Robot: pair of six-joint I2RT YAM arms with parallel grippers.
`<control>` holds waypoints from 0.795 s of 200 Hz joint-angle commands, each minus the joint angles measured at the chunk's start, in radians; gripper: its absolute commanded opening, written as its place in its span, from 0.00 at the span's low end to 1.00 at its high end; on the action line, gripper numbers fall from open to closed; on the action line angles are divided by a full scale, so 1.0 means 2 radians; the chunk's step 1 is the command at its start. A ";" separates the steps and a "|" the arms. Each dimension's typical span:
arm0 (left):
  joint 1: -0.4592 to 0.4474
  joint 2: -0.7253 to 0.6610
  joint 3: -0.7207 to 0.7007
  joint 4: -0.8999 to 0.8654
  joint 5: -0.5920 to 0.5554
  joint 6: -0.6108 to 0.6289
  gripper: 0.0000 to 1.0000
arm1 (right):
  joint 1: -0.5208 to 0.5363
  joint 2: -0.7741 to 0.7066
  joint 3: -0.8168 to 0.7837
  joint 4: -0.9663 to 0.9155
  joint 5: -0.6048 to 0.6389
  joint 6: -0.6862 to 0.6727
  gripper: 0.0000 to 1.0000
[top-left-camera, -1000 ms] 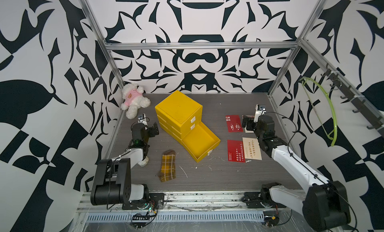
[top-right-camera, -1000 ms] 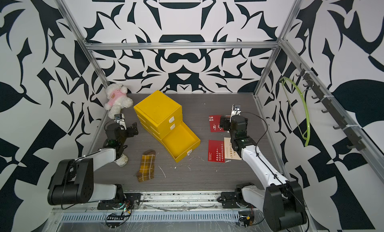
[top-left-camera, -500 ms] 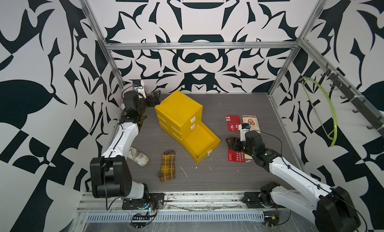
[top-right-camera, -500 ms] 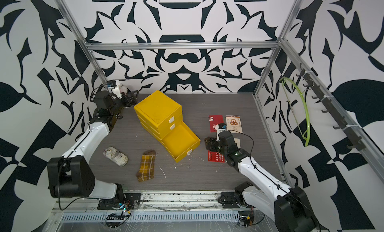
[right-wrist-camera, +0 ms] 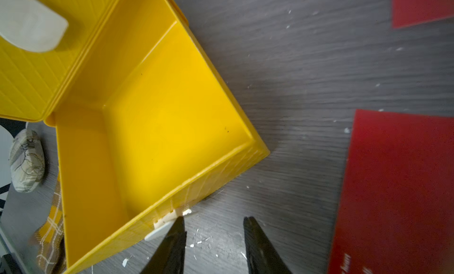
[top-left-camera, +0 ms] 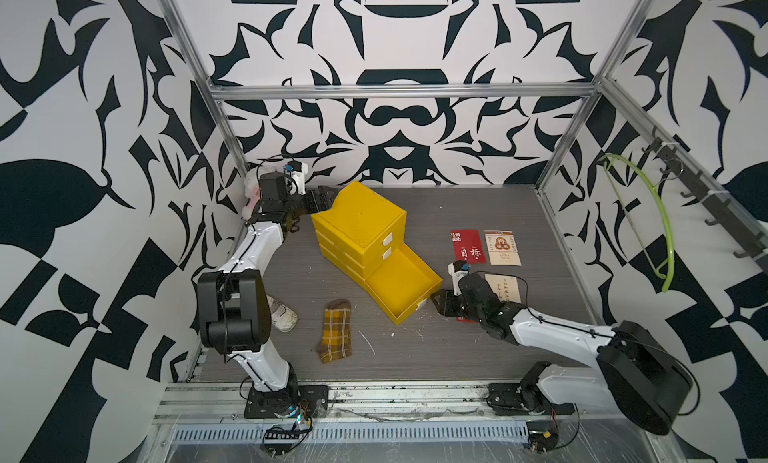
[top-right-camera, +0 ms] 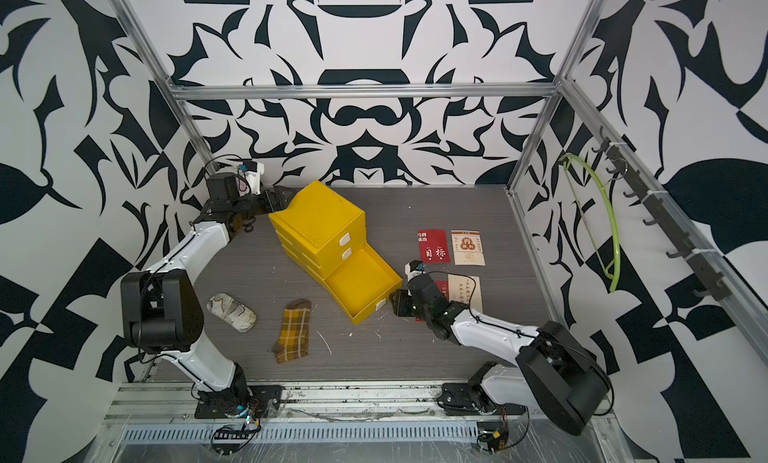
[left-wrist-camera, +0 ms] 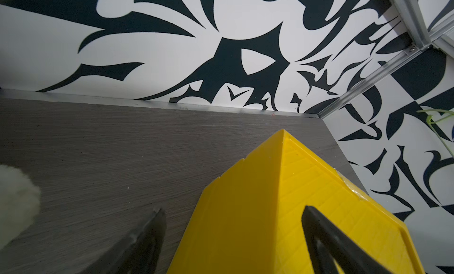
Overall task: Take the postcards out of the drawer
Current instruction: Close the drawer of the storage box.
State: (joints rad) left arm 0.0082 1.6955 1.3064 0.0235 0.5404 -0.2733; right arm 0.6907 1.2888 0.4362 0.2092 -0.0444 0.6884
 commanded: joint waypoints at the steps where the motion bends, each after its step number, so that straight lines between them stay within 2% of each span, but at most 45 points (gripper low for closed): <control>1: -0.006 0.000 -0.013 -0.038 0.030 0.003 0.91 | 0.014 0.018 0.026 0.057 0.008 0.011 0.40; 118: -0.006 0.014 -0.003 -0.055 0.051 0.018 0.87 | 0.027 0.107 0.124 0.086 0.047 -0.043 0.38; 159: -0.006 0.013 -0.003 -0.054 0.052 0.016 0.87 | 0.028 0.166 0.164 0.127 0.022 -0.044 0.38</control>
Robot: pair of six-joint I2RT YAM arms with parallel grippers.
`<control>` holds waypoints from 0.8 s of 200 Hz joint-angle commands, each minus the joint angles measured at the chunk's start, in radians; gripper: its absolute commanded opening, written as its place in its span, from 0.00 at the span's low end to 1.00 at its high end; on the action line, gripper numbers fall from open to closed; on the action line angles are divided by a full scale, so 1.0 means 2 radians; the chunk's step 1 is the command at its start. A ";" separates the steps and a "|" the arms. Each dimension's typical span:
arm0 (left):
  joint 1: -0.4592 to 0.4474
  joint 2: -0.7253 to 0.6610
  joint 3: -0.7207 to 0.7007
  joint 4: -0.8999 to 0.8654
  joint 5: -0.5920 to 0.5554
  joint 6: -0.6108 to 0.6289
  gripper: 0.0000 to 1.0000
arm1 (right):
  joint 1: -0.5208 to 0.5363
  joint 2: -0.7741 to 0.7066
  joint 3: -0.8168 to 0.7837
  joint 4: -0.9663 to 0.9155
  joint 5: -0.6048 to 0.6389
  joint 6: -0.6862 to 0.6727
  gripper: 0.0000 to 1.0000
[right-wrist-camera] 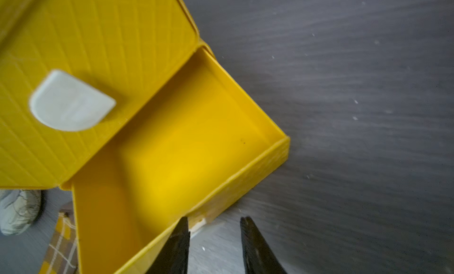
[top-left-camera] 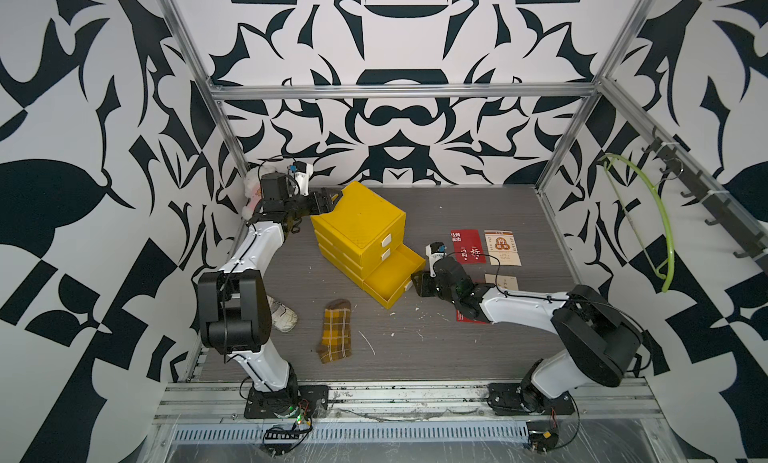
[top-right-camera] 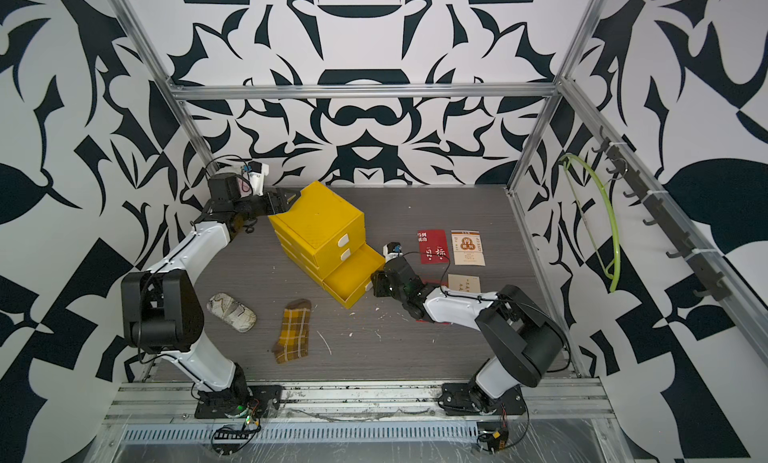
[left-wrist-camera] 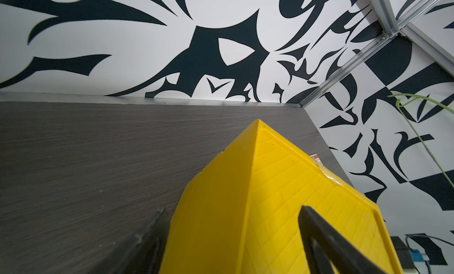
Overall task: Take the postcards out of the drawer
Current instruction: Close the drawer of the storage box.
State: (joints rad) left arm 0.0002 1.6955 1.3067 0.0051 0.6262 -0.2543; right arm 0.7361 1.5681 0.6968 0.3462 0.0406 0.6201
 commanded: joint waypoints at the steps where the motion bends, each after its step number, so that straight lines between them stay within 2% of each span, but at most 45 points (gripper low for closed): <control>1: -0.002 0.013 -0.004 -0.045 0.009 0.006 0.87 | 0.005 0.028 0.035 0.060 -0.020 -0.010 0.38; 83: -0.002 0.014 -0.003 -0.043 0.014 -0.004 0.87 | 0.005 0.116 0.064 0.172 -0.045 0.013 0.35; 111: -0.002 0.017 -0.002 -0.044 0.014 -0.006 0.87 | 0.005 0.132 0.050 0.243 -0.057 0.019 0.37; 160: -0.002 0.017 0.000 -0.046 0.016 -0.008 0.87 | 0.005 0.196 0.028 0.396 -0.075 0.071 0.43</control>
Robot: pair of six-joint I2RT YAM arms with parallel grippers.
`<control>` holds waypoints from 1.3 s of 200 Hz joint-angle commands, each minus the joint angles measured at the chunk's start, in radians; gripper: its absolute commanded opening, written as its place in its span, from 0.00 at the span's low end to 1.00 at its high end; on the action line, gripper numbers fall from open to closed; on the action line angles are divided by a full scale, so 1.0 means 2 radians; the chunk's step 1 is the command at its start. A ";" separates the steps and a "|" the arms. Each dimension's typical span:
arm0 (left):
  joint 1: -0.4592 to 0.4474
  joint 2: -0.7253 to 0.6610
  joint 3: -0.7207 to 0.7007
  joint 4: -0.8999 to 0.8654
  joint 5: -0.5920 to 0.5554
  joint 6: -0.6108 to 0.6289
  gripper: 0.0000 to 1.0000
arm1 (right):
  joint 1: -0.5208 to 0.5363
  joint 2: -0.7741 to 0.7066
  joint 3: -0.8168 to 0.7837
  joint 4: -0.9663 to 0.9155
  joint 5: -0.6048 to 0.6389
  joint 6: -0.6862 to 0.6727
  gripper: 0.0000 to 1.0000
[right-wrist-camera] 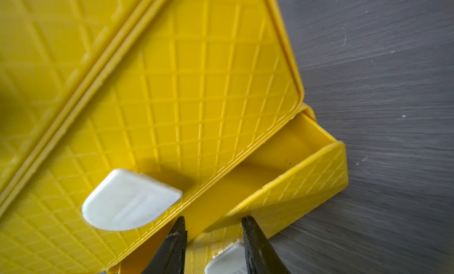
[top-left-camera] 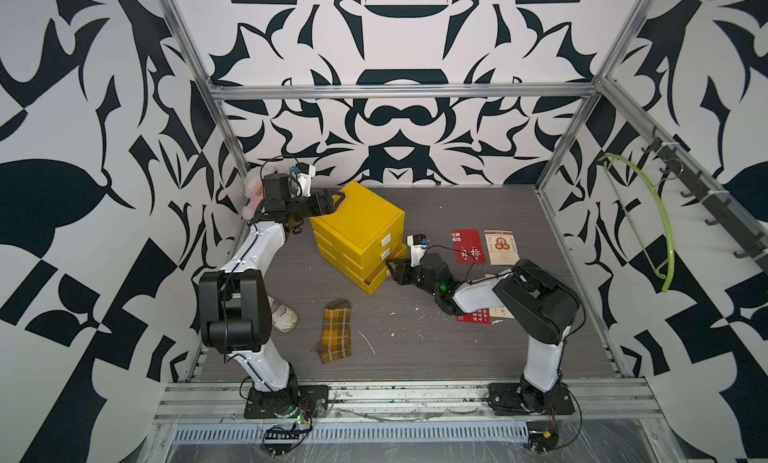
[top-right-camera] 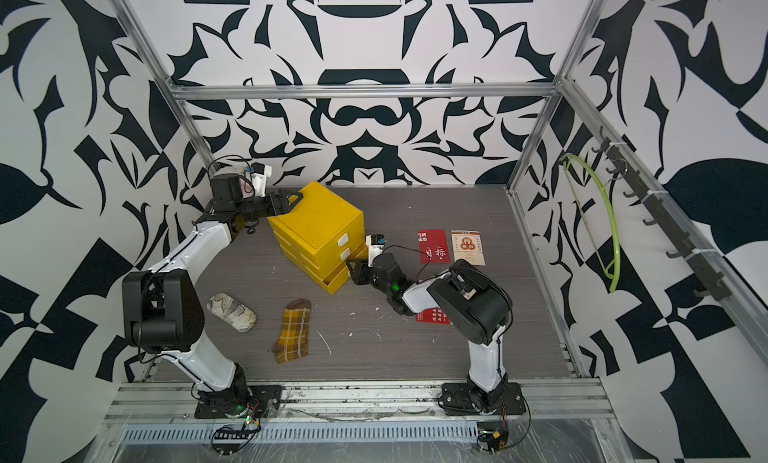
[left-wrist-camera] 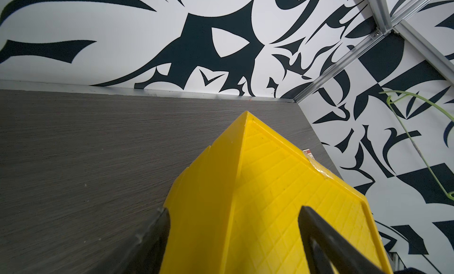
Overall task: Take the postcards out of the drawer
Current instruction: Close the drawer of the storage box.
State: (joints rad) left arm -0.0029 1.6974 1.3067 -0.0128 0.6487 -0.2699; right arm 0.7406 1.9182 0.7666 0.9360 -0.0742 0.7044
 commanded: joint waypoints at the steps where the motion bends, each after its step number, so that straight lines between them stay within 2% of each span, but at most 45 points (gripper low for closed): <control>1: 0.000 0.016 0.000 -0.037 0.005 0.000 0.87 | 0.002 0.023 -0.007 0.104 -0.018 0.030 0.43; 36: 0.000 0.015 0.004 -0.044 0.005 0.003 0.87 | 0.001 0.063 -0.012 0.187 -0.020 0.058 0.44; 95: 0.000 0.015 0.002 -0.042 0.003 -0.001 0.87 | 0.001 0.085 -0.006 0.212 -0.030 0.066 0.44; 158: 0.000 0.017 0.009 -0.042 -0.003 -0.003 0.88 | -0.002 0.010 -0.069 0.162 -0.013 0.051 0.44; 192: 0.000 0.019 0.010 -0.041 -0.003 -0.003 0.88 | -0.001 0.027 -0.070 0.161 -0.027 0.072 0.28; 203: 0.000 0.019 0.009 -0.041 -0.003 -0.004 0.88 | -0.001 0.046 -0.061 0.178 -0.032 0.083 0.18; 216: 0.000 0.017 0.009 -0.042 -0.002 -0.004 0.88 | -0.001 0.066 -0.050 0.196 -0.036 0.093 0.00; 260: 0.000 0.014 0.008 -0.049 -0.005 0.002 0.88 | 0.007 0.064 -0.018 0.162 -0.029 0.060 0.00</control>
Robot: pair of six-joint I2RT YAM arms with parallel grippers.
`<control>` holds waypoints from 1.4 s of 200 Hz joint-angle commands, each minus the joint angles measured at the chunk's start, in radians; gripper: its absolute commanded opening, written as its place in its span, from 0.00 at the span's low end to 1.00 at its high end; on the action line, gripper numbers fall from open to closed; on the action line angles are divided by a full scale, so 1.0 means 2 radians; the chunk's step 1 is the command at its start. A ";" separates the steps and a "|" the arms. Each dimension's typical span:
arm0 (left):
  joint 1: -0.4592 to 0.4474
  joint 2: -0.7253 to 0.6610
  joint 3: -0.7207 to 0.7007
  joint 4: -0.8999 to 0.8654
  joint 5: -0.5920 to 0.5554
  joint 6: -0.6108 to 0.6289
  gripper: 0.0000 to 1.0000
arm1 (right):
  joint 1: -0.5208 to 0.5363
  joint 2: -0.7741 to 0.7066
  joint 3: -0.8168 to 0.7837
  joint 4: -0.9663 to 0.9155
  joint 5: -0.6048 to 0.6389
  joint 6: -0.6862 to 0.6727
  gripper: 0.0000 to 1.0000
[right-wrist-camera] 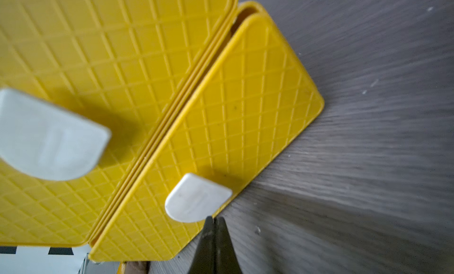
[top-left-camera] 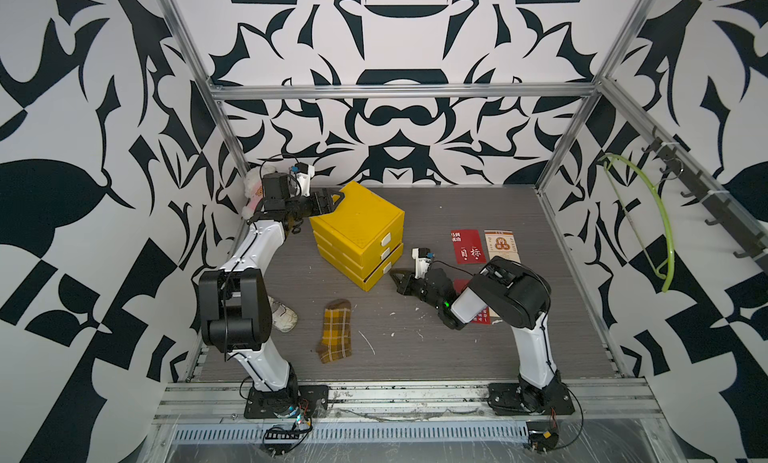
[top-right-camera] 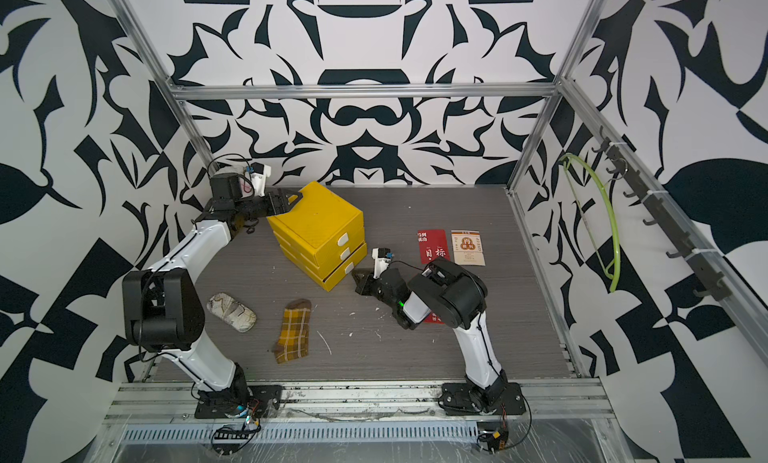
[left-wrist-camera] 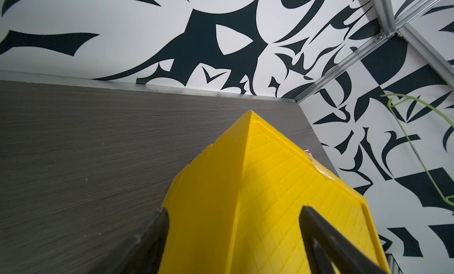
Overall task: Take the postcards out of the drawer
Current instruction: Close the drawer of the storage box, then reset both arms
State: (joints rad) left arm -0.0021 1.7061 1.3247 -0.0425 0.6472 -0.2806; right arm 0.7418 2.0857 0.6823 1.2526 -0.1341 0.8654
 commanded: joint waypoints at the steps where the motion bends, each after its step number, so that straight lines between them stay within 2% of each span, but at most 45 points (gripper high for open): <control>1: 0.000 0.010 -0.001 -0.034 -0.004 0.007 0.88 | 0.007 -0.020 0.025 0.003 0.001 -0.021 0.00; 58: 0.000 0.011 -0.002 -0.030 0.000 0.000 0.88 | 0.007 -0.011 0.061 -0.017 -0.005 -0.028 0.00; 87: 0.000 0.008 0.003 -0.033 -0.001 0.000 0.89 | 0.006 -0.048 0.028 -0.029 0.008 -0.040 0.00; 109: 0.000 0.007 0.011 -0.036 -0.003 -0.002 0.90 | 0.005 -0.100 0.004 -0.079 0.011 -0.063 0.00; 129: 0.000 0.003 0.024 -0.046 -0.013 0.003 0.94 | 0.000 -0.162 0.001 -0.188 0.015 -0.104 0.01; 133: 0.000 0.002 0.028 -0.048 -0.018 0.005 1.00 | 0.000 -0.177 0.003 -0.217 0.020 -0.116 0.02; 158: 0.000 -0.010 0.054 -0.068 -0.050 0.018 0.99 | -0.001 -0.267 0.039 -0.427 0.081 -0.212 0.09; 175: 0.001 -0.027 0.062 -0.071 -0.077 0.023 0.99 | -0.004 -0.310 0.080 -0.560 0.148 -0.273 0.21; 186: 0.001 -0.041 0.060 -0.073 -0.096 0.026 0.99 | -0.011 -0.330 0.102 -0.625 0.200 -0.307 0.32; 212: 0.006 -0.083 0.030 -0.077 -0.157 0.026 0.99 | -0.060 -0.378 0.127 -0.714 0.258 -0.357 0.51; 229: 0.010 -0.124 -0.017 -0.069 -0.209 0.036 0.99 | -0.116 -0.418 0.110 -0.722 0.280 -0.373 0.67; 248: 0.017 -0.170 -0.081 -0.059 -0.270 0.051 0.99 | -0.191 -0.455 0.077 -0.708 0.287 -0.382 0.69; 264: 0.032 -0.207 -0.141 -0.046 -0.299 0.052 0.99 | -0.252 -0.468 0.044 -0.685 0.286 -0.387 0.69; 280: 0.043 -0.243 -0.208 -0.021 -0.338 0.059 0.99 | -0.291 -0.472 -0.003 -0.633 0.282 -0.402 0.69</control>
State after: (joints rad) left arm 0.0532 1.2854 1.0664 -0.1230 0.1417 -0.2001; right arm 0.2394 1.1553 0.7849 -0.0837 0.3908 0.1295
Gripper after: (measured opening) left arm 0.993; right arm 0.693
